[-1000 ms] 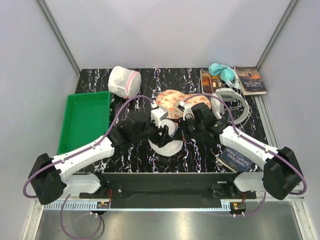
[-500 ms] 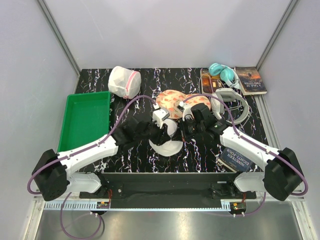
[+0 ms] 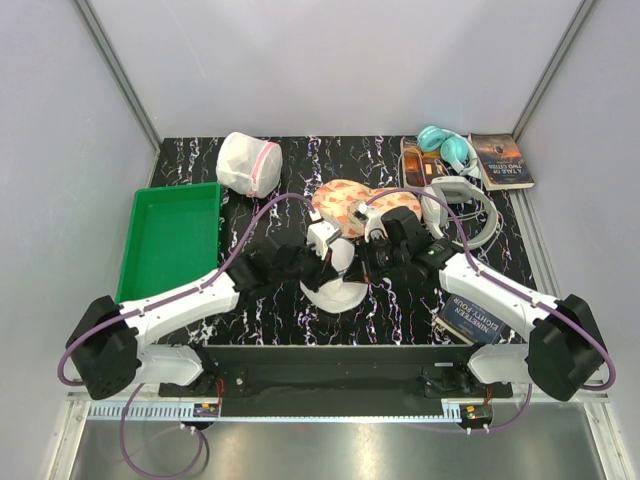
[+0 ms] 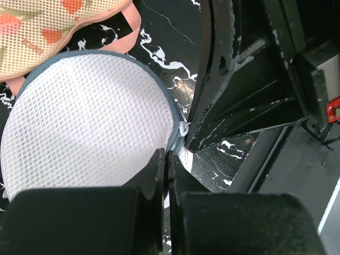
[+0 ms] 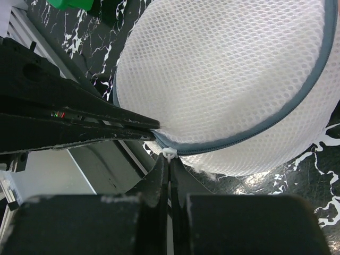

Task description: Unzip the laundry bag and remove the bra

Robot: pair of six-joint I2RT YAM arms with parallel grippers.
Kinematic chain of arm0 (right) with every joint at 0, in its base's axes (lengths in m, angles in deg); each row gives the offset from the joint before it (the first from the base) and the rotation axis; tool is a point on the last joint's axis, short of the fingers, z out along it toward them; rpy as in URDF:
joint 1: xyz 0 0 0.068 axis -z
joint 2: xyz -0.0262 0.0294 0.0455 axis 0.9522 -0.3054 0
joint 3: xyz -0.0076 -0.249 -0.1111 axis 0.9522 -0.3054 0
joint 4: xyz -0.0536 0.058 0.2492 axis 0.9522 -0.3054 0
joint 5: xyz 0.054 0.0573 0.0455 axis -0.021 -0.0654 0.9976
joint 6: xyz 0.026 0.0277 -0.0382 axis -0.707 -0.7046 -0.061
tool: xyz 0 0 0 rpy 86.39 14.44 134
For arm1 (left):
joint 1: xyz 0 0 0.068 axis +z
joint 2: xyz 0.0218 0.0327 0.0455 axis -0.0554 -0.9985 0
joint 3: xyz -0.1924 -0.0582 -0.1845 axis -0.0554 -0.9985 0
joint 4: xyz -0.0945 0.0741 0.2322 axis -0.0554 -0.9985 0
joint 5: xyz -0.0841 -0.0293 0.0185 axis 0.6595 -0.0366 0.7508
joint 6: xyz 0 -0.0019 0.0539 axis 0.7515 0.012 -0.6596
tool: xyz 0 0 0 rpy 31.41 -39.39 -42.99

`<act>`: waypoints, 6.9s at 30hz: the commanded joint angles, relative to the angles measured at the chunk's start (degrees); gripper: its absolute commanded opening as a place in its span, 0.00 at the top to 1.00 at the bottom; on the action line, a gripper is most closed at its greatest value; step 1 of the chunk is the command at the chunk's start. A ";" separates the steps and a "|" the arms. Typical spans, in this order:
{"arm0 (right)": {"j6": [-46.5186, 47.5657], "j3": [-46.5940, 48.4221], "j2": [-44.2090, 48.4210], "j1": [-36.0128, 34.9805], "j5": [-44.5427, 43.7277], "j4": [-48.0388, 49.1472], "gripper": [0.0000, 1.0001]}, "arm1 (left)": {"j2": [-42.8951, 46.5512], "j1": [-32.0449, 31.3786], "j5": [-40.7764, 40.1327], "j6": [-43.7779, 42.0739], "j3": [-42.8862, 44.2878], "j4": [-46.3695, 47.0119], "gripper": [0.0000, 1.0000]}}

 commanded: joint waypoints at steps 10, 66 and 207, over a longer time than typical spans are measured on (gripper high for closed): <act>0.59 1.75 -1.70 1.85 -5.25 -2.21 1.00 | 4.00 0.06 2.99 -4.42 -4.93 2.89 1.00; -1.52 1.39 -0.21 1.77 2.66 1.31 1.00 | -3.55 0.15 3.96 -2.13 1.13 7.64 0.28; 4.46 2.27 -0.64 3.61 -6.40 -3.09 1.00 | 8.57 0.15 5.19 -7.05 -6.60 3.50 1.00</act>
